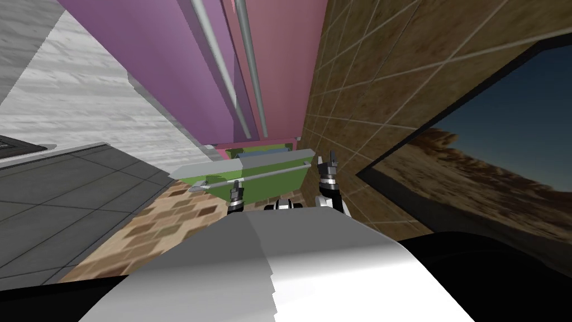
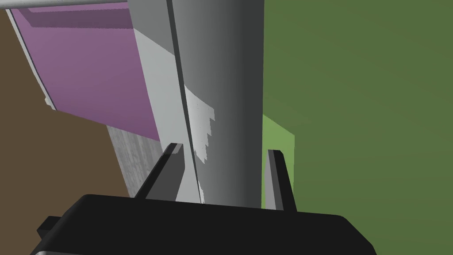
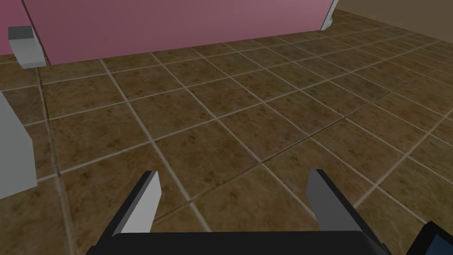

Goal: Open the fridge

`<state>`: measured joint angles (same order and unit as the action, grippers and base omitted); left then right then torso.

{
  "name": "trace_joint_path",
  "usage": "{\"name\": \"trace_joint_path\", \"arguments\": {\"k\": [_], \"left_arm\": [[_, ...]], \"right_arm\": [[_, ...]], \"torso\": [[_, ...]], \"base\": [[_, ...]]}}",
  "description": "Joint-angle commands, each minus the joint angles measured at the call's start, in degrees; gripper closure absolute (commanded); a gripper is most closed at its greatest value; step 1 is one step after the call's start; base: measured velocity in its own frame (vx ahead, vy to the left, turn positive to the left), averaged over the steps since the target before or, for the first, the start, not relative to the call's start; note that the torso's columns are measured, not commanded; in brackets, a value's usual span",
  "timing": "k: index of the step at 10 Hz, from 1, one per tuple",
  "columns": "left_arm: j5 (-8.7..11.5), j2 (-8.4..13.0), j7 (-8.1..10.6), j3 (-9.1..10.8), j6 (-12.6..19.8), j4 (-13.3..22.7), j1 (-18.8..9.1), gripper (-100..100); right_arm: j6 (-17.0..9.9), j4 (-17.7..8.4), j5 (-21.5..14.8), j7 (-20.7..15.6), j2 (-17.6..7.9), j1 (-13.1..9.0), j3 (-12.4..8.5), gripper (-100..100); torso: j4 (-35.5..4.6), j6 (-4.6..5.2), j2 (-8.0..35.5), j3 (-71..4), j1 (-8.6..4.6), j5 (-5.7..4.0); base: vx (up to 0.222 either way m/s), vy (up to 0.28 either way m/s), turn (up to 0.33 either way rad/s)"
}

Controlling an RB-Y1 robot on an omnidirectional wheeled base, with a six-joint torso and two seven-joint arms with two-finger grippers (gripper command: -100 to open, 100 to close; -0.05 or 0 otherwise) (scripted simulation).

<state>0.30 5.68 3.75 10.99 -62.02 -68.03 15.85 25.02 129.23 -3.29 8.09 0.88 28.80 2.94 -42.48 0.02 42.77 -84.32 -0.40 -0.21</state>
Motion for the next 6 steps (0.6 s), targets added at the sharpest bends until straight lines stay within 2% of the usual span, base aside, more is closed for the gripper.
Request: {"name": "trace_joint_path", "arguments": {"k": [1,6], "left_arm": [[0.26,0.97,0.98,0.29,2.59,-2.56,0.30,-100],[1.18,3.53,3.00,1.40,9.21,-7.52,-0.82,-100]], "right_arm": [[0.00,0.00,0.00,0.00,0.00,0.00,0.00,0],[0.00,0.00,0.00,0.00,-0.01,0.02,0.00,0]], "torso": [[-0.08,-0.07,-0.03,-0.05,0.15,-0.06],[0.19,-0.01,-0.53,-0.28,0.43,0.20]], "base": [[-0.106,-0.034,0.010],[-0.028,-0.045,0.006]]}}
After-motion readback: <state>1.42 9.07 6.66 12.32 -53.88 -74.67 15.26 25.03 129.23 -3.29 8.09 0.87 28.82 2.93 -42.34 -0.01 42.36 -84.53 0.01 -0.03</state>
